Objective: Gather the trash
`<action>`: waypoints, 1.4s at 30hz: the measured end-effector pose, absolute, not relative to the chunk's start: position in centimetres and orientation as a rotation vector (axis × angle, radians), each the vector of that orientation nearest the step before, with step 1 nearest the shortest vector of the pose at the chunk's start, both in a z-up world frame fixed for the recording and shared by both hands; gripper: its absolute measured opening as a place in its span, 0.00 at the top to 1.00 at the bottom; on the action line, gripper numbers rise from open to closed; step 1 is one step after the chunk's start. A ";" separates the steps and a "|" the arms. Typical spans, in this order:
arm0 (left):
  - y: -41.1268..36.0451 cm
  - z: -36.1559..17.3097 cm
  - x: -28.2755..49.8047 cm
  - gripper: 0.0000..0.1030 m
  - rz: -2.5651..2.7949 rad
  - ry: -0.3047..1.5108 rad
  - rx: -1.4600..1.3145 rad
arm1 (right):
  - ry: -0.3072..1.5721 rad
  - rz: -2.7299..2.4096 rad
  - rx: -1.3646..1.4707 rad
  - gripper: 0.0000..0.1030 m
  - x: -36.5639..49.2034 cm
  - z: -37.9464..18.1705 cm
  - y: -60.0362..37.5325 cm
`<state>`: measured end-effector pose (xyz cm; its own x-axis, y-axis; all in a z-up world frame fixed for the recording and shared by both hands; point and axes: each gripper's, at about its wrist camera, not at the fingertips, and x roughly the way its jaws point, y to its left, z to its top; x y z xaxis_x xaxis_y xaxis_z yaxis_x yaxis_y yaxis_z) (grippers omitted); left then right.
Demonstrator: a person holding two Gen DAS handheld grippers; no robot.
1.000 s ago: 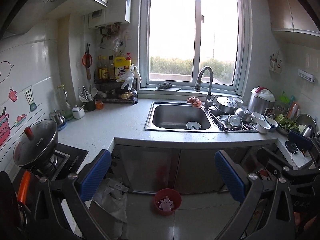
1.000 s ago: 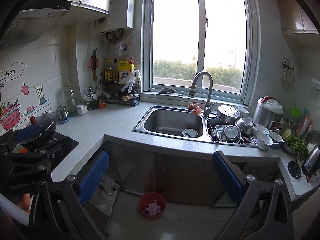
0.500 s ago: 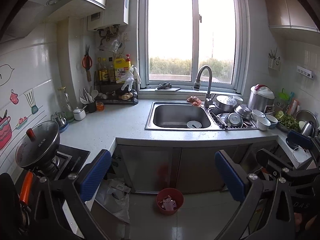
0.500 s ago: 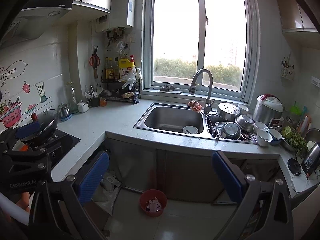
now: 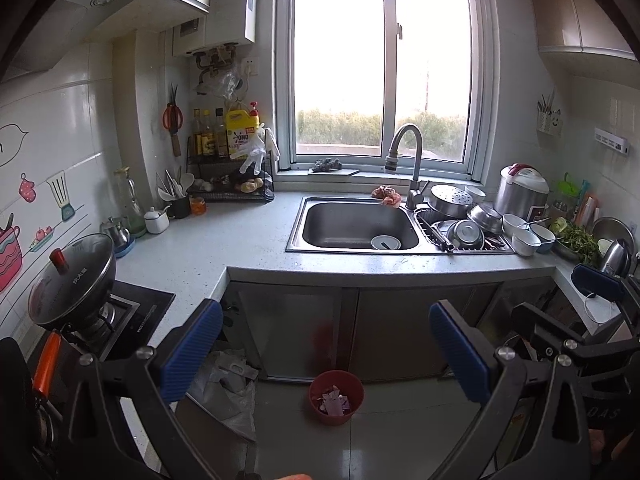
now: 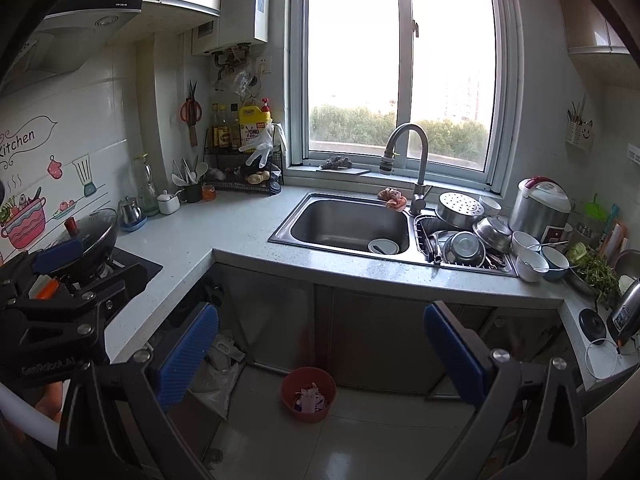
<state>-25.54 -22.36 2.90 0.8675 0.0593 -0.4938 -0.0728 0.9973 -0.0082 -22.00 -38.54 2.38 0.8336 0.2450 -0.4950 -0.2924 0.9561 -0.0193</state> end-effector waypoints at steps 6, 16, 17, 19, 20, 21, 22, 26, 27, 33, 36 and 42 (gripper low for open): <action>-22.5 3.1 -25.7 0.01 0.070 0.515 -0.033 | 0.510 0.289 -0.095 0.00 -22.2 2.6 -38.7; -22.5 3.3 -25.9 0.01 0.068 0.513 -0.026 | 0.507 0.294 -0.092 0.00 -22.2 2.9 -38.7; -22.5 3.3 -25.8 0.01 0.066 0.516 -0.026 | 0.508 0.294 -0.091 0.00 -22.2 2.9 -38.7; -22.5 3.2 -25.8 0.01 0.062 0.520 -0.027 | 0.511 0.291 -0.089 0.00 -22.2 2.9 -38.7; -22.5 3.2 -25.8 0.01 0.061 0.522 -0.027 | 0.510 0.291 -0.089 0.00 -22.2 2.9 -38.7; -22.5 3.2 -25.8 0.01 0.060 0.524 -0.028 | 0.511 0.292 -0.089 0.00 -22.2 2.9 -38.7; -22.5 3.2 -25.8 0.01 0.059 0.526 -0.028 | 0.514 0.290 -0.090 0.00 -22.1 2.9 -38.7; -22.5 3.2 -25.8 0.01 0.056 0.527 -0.030 | 0.516 0.284 -0.095 0.00 -22.3 2.9 -38.6; -22.5 3.2 -25.9 0.01 0.058 0.529 -0.026 | 0.516 0.281 -0.094 0.00 -22.4 2.9 -38.6; -22.6 2.8 -25.9 0.01 0.056 0.540 -0.029 | 0.526 0.276 -0.096 0.00 -22.5 2.6 -38.4; -22.6 2.7 -26.0 0.01 0.054 0.541 -0.034 | 0.526 0.270 -0.101 0.00 -22.7 2.6 -38.3; -22.5 2.5 -26.0 0.01 0.049 0.547 -0.031 | 0.535 0.258 -0.107 0.00 -22.7 2.4 -38.2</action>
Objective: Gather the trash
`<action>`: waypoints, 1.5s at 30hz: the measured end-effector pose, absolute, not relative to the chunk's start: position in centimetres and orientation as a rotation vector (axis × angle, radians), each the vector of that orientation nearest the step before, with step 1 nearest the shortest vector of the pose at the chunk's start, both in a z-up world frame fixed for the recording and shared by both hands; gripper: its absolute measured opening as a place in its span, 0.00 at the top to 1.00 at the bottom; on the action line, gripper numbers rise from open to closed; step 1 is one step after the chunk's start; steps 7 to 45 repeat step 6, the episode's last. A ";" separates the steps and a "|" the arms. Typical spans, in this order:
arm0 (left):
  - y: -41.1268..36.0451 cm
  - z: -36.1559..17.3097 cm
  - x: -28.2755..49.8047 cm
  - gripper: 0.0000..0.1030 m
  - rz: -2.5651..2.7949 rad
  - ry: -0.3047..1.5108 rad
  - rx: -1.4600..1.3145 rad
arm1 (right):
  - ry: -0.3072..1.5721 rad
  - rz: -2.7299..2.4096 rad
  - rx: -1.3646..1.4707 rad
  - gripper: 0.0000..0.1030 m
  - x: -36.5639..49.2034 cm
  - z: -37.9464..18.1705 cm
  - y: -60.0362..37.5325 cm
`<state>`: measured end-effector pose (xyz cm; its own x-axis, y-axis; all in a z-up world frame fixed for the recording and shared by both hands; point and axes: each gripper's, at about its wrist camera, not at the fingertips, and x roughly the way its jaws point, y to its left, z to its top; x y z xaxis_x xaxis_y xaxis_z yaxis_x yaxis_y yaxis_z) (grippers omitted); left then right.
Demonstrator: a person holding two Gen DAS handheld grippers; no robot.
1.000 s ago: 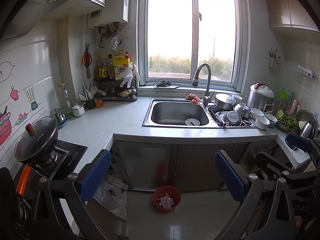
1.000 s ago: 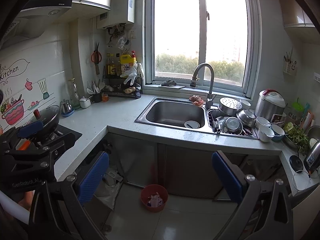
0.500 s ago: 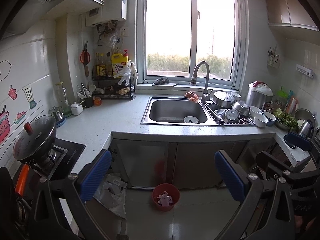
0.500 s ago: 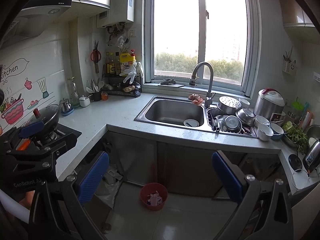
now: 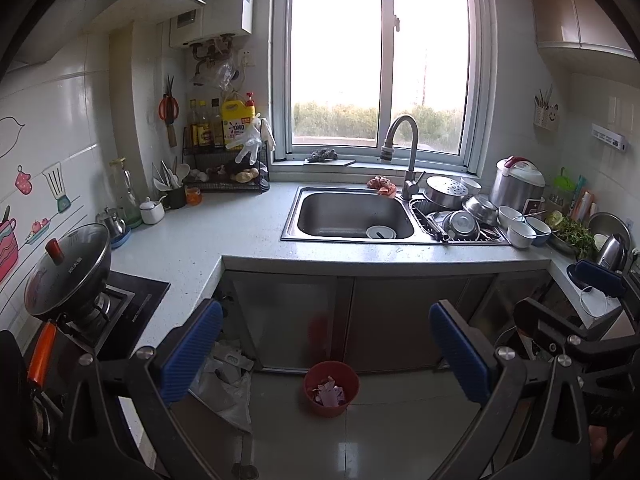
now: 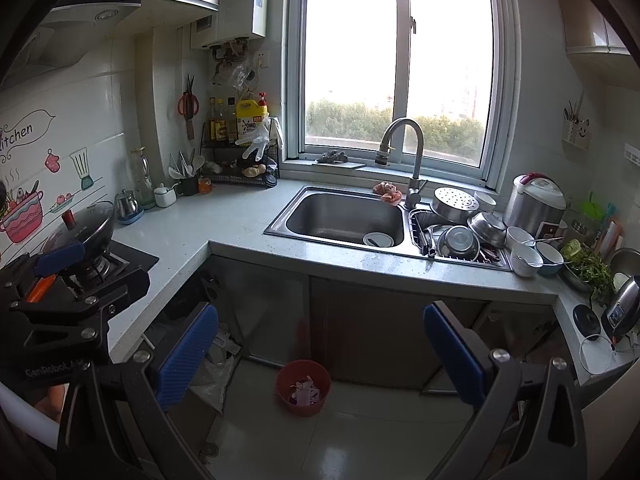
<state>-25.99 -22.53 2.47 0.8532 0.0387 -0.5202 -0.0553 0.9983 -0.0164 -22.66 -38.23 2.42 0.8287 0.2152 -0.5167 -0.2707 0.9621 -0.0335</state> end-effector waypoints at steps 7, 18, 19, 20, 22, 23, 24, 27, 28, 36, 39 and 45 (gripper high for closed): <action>-22.5 2.3 -25.7 0.01 0.041 0.554 -0.030 | 0.540 0.255 -0.105 0.00 -22.5 2.4 -38.3; -22.5 2.3 -25.7 0.01 0.041 0.554 -0.030 | 0.540 0.255 -0.105 0.00 -22.5 2.4 -38.3; -22.5 2.3 -25.7 0.01 0.041 0.554 -0.030 | 0.540 0.255 -0.105 0.00 -22.5 2.4 -38.3; -22.5 2.3 -25.7 0.01 0.041 0.554 -0.030 | 0.540 0.255 -0.105 0.00 -22.5 2.4 -38.3; -22.5 2.3 -25.7 0.01 0.041 0.554 -0.030 | 0.540 0.255 -0.105 0.00 -22.5 2.4 -38.3; -22.5 2.3 -25.7 0.01 0.041 0.554 -0.030 | 0.540 0.255 -0.105 0.00 -22.5 2.4 -38.3; -22.5 2.3 -25.7 0.01 0.041 0.554 -0.030 | 0.540 0.255 -0.105 0.00 -22.5 2.4 -38.3; -22.5 2.3 -25.7 0.01 0.041 0.554 -0.030 | 0.540 0.255 -0.105 0.00 -22.5 2.4 -38.3; -22.5 2.3 -25.7 0.01 0.041 0.554 -0.030 | 0.540 0.255 -0.105 0.00 -22.5 2.4 -38.3; -22.5 2.3 -25.7 0.01 0.041 0.554 -0.030 | 0.540 0.255 -0.105 0.00 -22.5 2.4 -38.3; -22.5 2.3 -25.7 0.01 0.041 0.554 -0.030 | 0.540 0.255 -0.105 0.00 -22.5 2.4 -38.3; -22.5 2.3 -25.7 0.01 0.041 0.554 -0.030 | 0.540 0.255 -0.105 0.00 -22.5 2.4 -38.3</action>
